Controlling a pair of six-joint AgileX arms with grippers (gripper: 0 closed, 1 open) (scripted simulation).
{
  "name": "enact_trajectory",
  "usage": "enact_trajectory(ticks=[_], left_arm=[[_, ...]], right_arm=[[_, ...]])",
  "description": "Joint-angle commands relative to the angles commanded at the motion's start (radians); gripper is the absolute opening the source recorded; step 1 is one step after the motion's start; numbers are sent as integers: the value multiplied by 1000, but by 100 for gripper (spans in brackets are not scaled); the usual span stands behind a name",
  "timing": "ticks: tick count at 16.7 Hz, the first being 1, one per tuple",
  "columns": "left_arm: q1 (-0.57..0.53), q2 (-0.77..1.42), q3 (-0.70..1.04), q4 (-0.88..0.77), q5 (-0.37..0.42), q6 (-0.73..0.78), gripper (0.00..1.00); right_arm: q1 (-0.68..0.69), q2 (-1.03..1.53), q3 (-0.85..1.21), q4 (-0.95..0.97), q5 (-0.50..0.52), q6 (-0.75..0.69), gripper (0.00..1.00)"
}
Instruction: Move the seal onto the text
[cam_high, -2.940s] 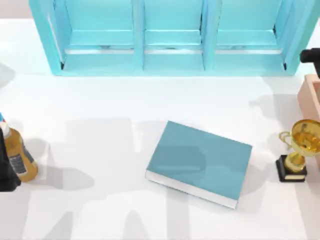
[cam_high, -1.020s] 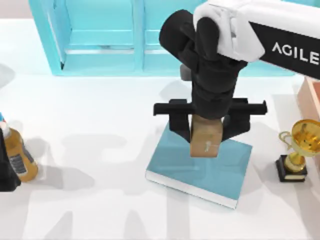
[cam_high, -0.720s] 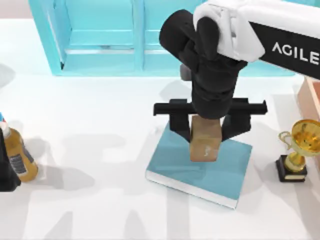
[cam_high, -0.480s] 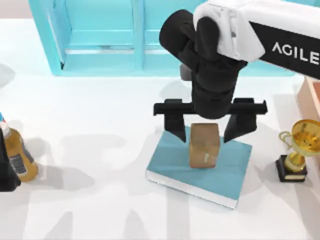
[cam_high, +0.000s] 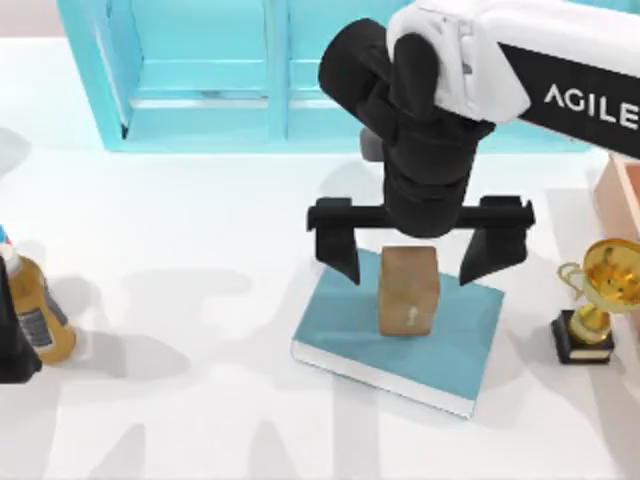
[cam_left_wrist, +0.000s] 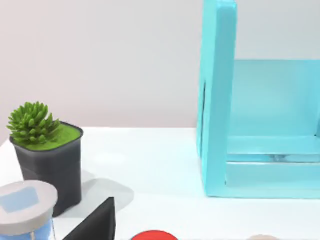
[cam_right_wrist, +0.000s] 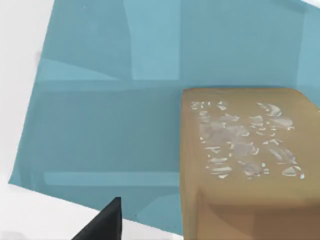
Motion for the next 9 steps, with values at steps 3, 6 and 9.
enact_trajectory(ticks=[3,6,9], left_arm=[[0,0,0,0,0,0,100],[0,0,0,0,0,0,100],[0,0,0,0,0,0,100]], right_arm=[[-1,0,14,-14,0,1,100],[-2,-2,67,-70,0,2,100],[-1,-4,111,-115,0,-1,100]])
